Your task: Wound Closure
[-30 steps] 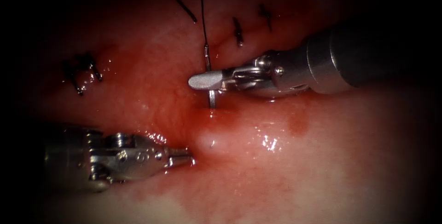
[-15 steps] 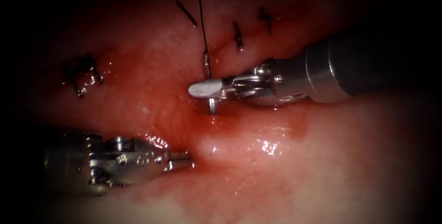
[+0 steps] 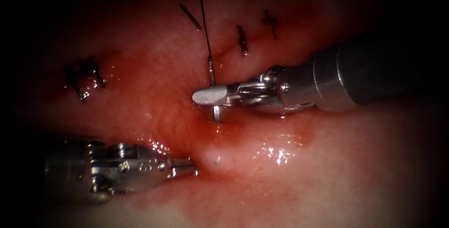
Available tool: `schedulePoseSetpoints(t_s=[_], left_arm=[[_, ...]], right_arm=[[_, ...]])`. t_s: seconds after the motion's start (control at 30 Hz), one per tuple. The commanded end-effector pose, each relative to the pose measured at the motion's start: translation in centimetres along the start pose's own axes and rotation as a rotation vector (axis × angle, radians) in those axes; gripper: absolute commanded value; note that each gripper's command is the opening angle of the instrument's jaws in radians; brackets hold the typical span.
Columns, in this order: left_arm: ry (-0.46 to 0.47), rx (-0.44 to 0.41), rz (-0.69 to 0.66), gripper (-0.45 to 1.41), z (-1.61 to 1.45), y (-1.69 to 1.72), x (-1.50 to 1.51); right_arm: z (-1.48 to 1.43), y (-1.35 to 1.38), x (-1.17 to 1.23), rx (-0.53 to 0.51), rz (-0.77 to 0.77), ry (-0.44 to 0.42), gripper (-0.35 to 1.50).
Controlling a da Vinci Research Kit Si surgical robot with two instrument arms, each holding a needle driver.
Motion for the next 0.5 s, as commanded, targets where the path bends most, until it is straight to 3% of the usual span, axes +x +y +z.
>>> schedulePoseSetpoints(t_s=[0.03,0.23,0.5], left_arm=[[0.0,-0.004,0.0,0.02,0.08,0.1,-0.01],[0.0,-0.004,0.0,0.02,0.08,0.1,-0.01],[-0.006,-0.012,0.042,-0.01,-0.02,0.15,0.1]], right_arm=[[0.05,0.07,-0.07,0.0,0.001,0.0,-0.35],[0.02,0.05,-0.14,-0.003,0.002,-0.007,-0.35],[-0.03,0.05,0.09,0.0,0.005,0.025,-0.35]])
